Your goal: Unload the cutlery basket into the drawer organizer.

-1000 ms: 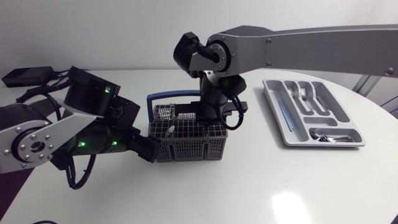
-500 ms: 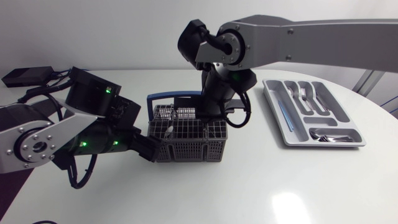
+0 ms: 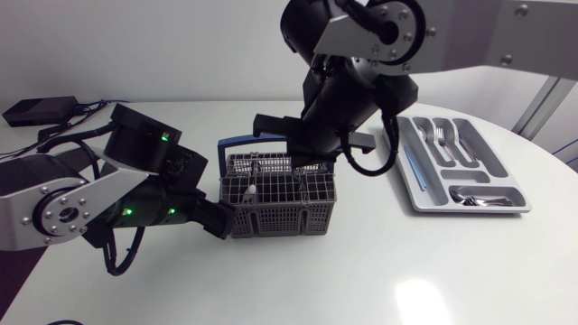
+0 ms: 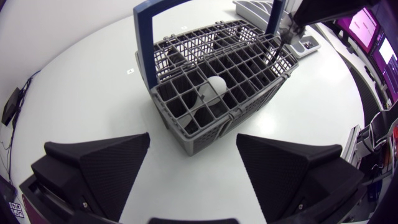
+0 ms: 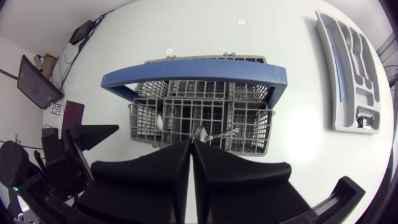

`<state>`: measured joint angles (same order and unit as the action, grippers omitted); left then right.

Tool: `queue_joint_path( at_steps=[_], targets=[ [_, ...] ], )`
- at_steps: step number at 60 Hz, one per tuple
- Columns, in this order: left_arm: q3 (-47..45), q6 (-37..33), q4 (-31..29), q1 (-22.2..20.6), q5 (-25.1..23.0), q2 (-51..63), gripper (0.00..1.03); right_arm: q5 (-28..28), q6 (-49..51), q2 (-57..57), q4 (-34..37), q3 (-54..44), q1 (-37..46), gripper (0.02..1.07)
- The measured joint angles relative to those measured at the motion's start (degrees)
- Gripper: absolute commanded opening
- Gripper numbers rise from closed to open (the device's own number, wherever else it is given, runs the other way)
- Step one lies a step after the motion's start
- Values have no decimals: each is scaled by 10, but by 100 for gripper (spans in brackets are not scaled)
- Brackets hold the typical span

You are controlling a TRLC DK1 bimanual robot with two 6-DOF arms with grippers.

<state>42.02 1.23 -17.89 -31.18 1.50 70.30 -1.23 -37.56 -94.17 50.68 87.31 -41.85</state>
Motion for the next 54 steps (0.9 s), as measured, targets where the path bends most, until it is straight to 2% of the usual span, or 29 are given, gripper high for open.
queue_joint_path(
  at_steps=[16,28,39,48,54],
  targets=[
    [0,0,0,0,0,7,98,-57,-12,72,-4,-1,5,8],
    [0,0,0,-1,0,7,98,-113,-15,147,-4,-5,56,8],
    [0,0,0,-3,0,7,98,-158,9,205,55,-5,146,8],
    [0,0,-3,-5,0,7,98,-196,82,212,119,-9,259,8],
    [1,0,-7,-10,0,7,98,-202,140,211,146,-21,330,8]
  ],
)
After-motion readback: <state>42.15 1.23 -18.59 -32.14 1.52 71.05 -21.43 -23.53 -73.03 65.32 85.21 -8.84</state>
